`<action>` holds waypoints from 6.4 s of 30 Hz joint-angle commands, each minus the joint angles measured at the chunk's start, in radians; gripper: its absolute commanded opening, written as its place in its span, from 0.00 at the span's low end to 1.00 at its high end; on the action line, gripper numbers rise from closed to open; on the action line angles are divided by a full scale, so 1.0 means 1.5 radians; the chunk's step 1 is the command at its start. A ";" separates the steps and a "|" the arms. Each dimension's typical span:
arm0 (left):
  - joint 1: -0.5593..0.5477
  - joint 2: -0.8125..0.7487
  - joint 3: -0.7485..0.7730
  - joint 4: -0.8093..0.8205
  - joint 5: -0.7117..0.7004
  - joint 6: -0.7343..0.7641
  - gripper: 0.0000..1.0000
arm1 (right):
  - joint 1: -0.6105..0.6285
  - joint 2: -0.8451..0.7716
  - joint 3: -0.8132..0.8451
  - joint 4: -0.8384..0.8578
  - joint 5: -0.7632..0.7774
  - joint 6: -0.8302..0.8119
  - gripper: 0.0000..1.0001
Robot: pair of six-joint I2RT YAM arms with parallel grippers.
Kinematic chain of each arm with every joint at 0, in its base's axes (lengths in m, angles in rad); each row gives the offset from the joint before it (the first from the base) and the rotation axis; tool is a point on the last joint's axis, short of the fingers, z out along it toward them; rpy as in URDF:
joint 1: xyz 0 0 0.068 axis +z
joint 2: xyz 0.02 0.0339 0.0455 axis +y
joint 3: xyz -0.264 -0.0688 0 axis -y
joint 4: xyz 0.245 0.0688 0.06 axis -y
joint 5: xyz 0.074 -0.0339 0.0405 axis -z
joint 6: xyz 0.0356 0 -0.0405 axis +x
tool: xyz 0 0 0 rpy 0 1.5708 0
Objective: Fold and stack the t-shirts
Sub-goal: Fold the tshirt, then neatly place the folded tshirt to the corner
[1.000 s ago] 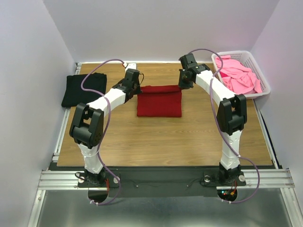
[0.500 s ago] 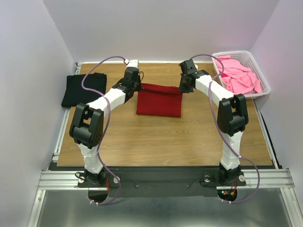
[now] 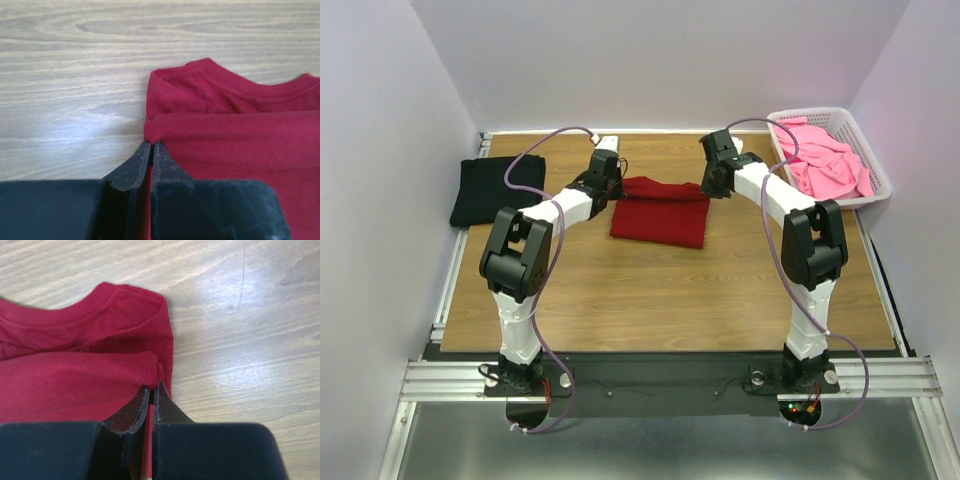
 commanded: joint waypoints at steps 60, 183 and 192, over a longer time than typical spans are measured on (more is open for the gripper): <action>-0.079 0.024 -0.057 -0.100 0.175 -0.109 0.70 | -0.145 0.061 -0.054 0.136 -0.299 -0.046 0.36; 0.107 -0.206 -0.224 -0.178 0.121 -0.158 0.83 | 0.370 0.034 -0.117 0.145 -0.021 -0.374 0.64; 0.109 -0.215 -0.243 -0.170 0.126 -0.157 0.83 | 0.380 0.070 -0.162 0.138 0.117 -0.359 0.46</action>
